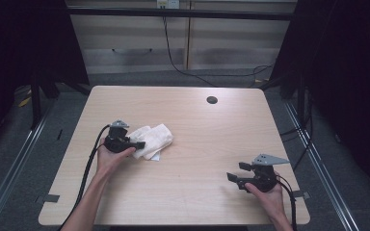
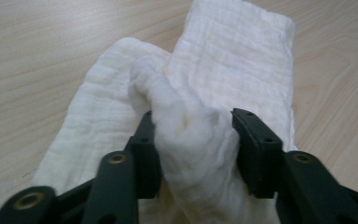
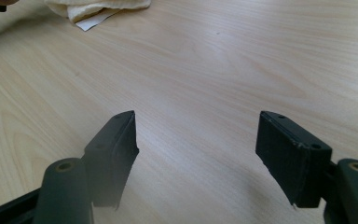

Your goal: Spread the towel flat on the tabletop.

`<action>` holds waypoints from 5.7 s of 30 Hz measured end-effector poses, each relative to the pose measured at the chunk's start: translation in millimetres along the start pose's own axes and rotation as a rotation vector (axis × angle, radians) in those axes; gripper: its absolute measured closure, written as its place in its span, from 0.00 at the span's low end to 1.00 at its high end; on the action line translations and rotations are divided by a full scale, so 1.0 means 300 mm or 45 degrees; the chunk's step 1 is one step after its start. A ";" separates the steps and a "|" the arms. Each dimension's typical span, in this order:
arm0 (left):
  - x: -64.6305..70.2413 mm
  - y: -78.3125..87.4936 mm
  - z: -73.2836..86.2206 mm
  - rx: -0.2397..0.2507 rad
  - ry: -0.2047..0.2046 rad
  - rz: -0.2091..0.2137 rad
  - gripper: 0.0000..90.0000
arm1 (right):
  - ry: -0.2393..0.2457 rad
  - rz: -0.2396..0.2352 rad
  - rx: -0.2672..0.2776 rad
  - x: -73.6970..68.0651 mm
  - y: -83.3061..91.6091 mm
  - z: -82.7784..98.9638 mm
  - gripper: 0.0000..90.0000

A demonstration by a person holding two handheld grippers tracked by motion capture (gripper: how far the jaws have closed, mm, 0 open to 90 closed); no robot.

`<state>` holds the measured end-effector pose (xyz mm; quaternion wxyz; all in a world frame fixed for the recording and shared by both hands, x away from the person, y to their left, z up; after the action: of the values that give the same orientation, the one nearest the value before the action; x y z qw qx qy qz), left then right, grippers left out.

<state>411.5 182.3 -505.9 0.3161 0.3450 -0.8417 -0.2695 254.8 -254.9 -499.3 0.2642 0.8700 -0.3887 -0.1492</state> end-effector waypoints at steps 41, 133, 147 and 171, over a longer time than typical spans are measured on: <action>0.233 0.077 0.252 -0.044 -0.008 0.108 0.83 | 0.011 -0.056 -0.025 -0.027 -0.034 -0.017 0.33; 0.266 -0.090 0.108 -0.097 -0.188 0.258 0.59 | 0.305 -0.428 -0.113 -0.296 -0.369 -0.163 0.89; 0.284 -0.085 0.127 -0.102 -0.346 0.228 0.94 | 0.254 -0.346 -0.075 -0.255 -0.317 -0.175 0.64; 0.312 0.023 0.076 0.047 -0.236 0.341 0.98 | 0.167 -0.238 0.000 -0.162 -0.216 -0.175 0.59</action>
<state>339.7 121.8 -483.7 0.2638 0.2090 -0.9105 -0.2401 286.2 -164.1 -491.1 0.2740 0.9103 -0.2876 -0.1159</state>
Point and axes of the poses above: each handheld gripper's, and its own axes: y roughly backward along the jaws, z roughly out of its underside, x roughly to its right, the point moved 2 cm from there along -y, roughly forward along the jaws, and after that the axes turned 10 degrees about y, right-handed, at the moved point
